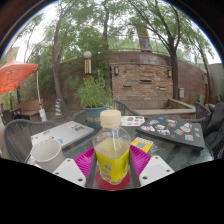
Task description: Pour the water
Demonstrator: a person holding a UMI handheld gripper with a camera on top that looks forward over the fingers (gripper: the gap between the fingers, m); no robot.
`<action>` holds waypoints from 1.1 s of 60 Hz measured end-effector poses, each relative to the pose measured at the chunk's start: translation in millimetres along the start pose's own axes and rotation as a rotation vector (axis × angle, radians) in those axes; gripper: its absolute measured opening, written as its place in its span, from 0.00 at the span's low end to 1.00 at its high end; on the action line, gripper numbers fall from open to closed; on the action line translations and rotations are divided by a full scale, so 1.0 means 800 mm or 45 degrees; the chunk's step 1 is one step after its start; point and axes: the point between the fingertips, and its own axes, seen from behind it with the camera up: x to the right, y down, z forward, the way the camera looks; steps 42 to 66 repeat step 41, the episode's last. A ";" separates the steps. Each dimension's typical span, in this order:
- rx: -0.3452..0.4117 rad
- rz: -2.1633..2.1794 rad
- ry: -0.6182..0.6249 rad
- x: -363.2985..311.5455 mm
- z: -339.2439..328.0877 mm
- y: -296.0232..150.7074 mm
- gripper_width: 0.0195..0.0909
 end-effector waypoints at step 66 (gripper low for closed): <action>-0.280 0.002 0.057 -0.133 -0.348 -0.054 0.89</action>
